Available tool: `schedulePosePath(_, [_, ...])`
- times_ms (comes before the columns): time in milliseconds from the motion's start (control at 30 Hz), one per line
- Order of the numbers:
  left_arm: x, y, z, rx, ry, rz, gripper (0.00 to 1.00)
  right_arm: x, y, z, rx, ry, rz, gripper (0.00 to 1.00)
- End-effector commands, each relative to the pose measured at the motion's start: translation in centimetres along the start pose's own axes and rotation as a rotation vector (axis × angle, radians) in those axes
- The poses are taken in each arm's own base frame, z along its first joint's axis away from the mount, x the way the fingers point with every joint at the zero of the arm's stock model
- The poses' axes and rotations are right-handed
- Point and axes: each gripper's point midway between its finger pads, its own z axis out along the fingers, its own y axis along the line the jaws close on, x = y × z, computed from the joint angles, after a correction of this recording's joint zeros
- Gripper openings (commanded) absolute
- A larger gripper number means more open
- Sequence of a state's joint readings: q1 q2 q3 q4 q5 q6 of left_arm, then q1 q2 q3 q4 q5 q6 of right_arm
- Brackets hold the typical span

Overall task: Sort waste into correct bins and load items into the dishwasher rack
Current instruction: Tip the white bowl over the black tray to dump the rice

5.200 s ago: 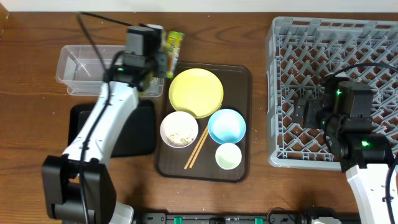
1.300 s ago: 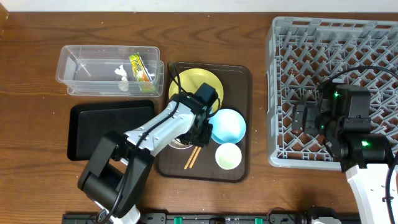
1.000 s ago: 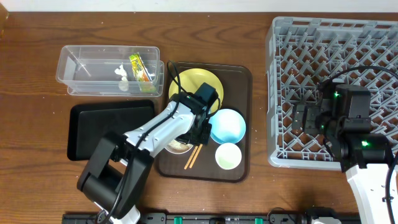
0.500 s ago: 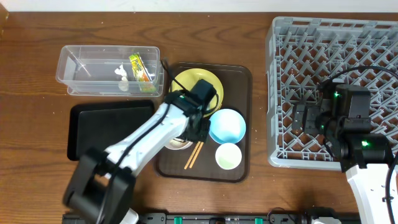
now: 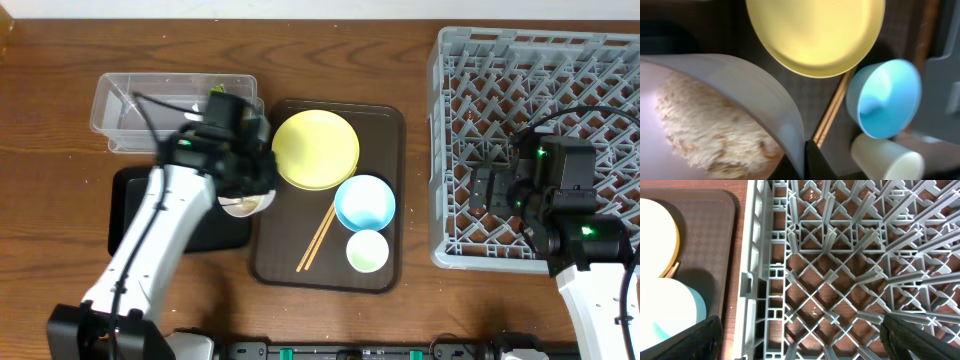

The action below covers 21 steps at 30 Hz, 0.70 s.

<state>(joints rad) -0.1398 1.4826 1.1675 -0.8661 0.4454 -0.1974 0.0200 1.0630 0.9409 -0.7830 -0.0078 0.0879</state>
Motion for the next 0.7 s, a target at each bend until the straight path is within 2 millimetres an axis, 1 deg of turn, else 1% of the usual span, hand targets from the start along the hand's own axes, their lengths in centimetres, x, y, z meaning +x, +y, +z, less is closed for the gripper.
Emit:
schedulePosePath(0, [-0.4,-1.0,-1.3,0.22,0.014,0.002,0.06,-0.7,0.3,-0.4,-0.009,-0.018,0.0,0.99])
schedulePosePath(133, [-0.7,1.3,-2.2,0.309,-0.01,-0.091,0.06,-0.7,0.3,-0.4,-0.009,-0.018,0.0,0.99])
schedulePosePath(300, [-0.4,2.9,-3.4,0.491,-0.055,-0.168,0.06,-0.7,0.3,-0.4,-0.009,-0.019,0.0,0.99])
schedulePosePath(400, [-0.2,4.5,-3.8,0.558,-0.089,-0.238,0.06,-0.7,0.3,-0.4,-0.009,-0.018,0.0,0.99])
schedulePosePath(567, [-0.7,6.3,-5.1,0.727,-0.165,-0.364,0.06,-0.7,0.3,-0.4,-0.009,-0.019,0.0,0.99])
schedulePosePath(667, [-0.9,7.1,-5.5,0.788,-0.18,-0.432,0.06,-0.7,0.3,-0.4,-0.009,-0.018,0.0,0.99])
